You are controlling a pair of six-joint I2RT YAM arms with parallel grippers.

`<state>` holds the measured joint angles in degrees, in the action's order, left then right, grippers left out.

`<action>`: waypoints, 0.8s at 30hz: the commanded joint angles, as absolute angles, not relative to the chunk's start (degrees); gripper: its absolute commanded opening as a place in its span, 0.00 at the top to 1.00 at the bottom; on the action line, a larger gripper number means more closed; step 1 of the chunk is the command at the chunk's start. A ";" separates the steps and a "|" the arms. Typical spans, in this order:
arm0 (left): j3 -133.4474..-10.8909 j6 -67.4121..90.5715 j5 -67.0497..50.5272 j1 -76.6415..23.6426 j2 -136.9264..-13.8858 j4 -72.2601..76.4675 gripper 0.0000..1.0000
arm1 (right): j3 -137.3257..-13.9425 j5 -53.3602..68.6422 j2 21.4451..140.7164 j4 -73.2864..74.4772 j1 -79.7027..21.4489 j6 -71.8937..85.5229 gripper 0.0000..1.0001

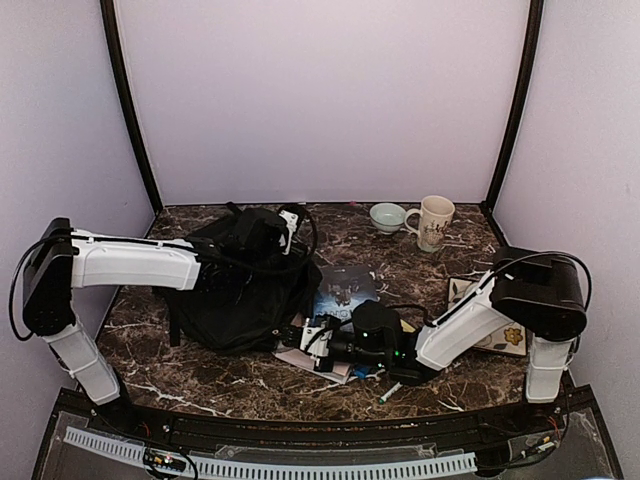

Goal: Pack the student bag
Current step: Unzip the largest pocket of the student bag.

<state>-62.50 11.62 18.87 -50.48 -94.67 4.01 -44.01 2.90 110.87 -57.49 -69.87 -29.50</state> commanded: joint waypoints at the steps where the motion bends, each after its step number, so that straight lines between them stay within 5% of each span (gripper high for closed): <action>1: -68.66 13.86 21.25 -47.56 -96.66 2.80 1.00 | -42.51 10.06 108.67 -57.85 -71.90 -29.95 1.00; 24: -72.41 16.53 18.81 -46.68 -93.03 -2.82 1.00 | -48.41 6.26 114.66 -56.63 -77.42 -32.06 1.00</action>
